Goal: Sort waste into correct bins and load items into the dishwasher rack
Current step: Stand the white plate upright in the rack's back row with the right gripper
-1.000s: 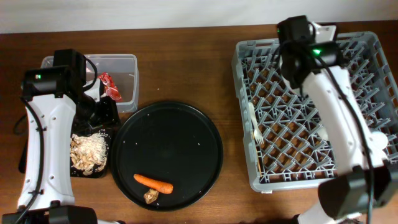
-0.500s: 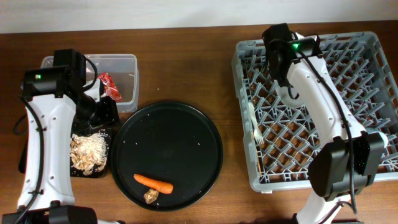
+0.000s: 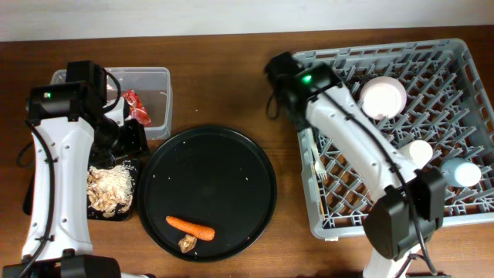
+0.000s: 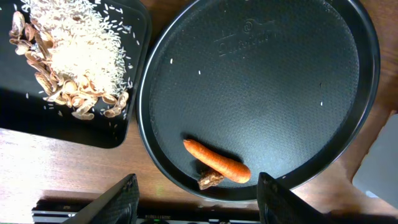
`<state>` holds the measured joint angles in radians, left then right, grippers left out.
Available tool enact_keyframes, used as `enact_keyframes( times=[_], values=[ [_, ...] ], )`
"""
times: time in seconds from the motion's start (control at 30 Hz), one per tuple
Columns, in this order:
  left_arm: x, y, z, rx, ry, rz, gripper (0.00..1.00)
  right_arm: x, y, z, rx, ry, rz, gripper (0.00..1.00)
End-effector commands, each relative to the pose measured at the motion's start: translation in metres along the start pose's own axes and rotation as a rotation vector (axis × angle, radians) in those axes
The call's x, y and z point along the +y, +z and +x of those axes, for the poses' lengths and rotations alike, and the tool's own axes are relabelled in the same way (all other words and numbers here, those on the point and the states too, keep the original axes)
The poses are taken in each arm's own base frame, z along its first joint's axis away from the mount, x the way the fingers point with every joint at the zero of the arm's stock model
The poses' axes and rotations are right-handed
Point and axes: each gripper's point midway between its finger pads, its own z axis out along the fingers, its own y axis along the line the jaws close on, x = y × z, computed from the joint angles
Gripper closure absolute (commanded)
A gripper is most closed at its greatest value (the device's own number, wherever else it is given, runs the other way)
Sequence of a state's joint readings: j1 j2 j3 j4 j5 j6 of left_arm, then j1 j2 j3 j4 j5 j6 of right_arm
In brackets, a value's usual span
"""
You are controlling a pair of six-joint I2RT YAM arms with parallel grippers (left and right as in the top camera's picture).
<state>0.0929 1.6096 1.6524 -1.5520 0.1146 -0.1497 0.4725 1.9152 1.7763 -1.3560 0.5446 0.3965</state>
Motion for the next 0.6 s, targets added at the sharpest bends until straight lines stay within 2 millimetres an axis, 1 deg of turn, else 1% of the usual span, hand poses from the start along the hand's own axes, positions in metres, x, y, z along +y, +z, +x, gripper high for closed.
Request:
enact_keyframes(
  times=[0.0,0.1,0.17,0.2,0.3,0.33,0.4,0.47,0.5,0.57],
  values=[
    [0.001,-0.008,-0.002,-0.033,0.019,-0.003,0.4,-0.025,-0.011,-0.001,-0.001,0.102,-0.006,0.01],
    [0.001,-0.008,-0.002,-0.032,0.019,-0.003,0.4,-0.054,-0.03,-0.004,-0.041,0.18,-0.021,0.01],
    [0.001,-0.008,-0.002,-0.032,0.02,-0.003,0.4,-0.081,-0.045,-0.004,-0.083,0.254,-0.035,0.01],
    [0.001,-0.008,-0.002,-0.033,0.023,-0.003,0.39,-0.097,-0.052,-0.002,-0.102,0.3,-0.039,0.01],
    [0.001,-0.008,-0.002,-0.033,0.022,-0.003,0.39,-0.134,-0.064,0.008,-0.122,0.416,-0.102,0.01],
    [0.001,-0.008,-0.002,-0.033,0.023,-0.002,0.36,-0.143,-0.067,0.013,-0.12,0.409,-0.15,0.01],
    [0.0,-0.008,-0.002,-0.032,0.025,0.001,0.35,-0.149,-0.07,0.021,-0.109,0.38,-0.237,0.01],
    [-0.004,-0.007,-0.001,-0.028,0.031,0.012,0.35,-0.149,-0.071,0.033,-0.076,0.331,-0.345,0.01],
    [-0.007,-0.006,0.0,-0.022,0.034,0.026,0.35,-0.15,-0.069,0.037,-0.056,0.337,-0.37,0.01],
    [-0.02,-0.001,0.007,0.008,0.05,0.075,0.35,-0.154,-0.065,0.043,-0.023,0.365,-0.389,0.01]
  ],
)
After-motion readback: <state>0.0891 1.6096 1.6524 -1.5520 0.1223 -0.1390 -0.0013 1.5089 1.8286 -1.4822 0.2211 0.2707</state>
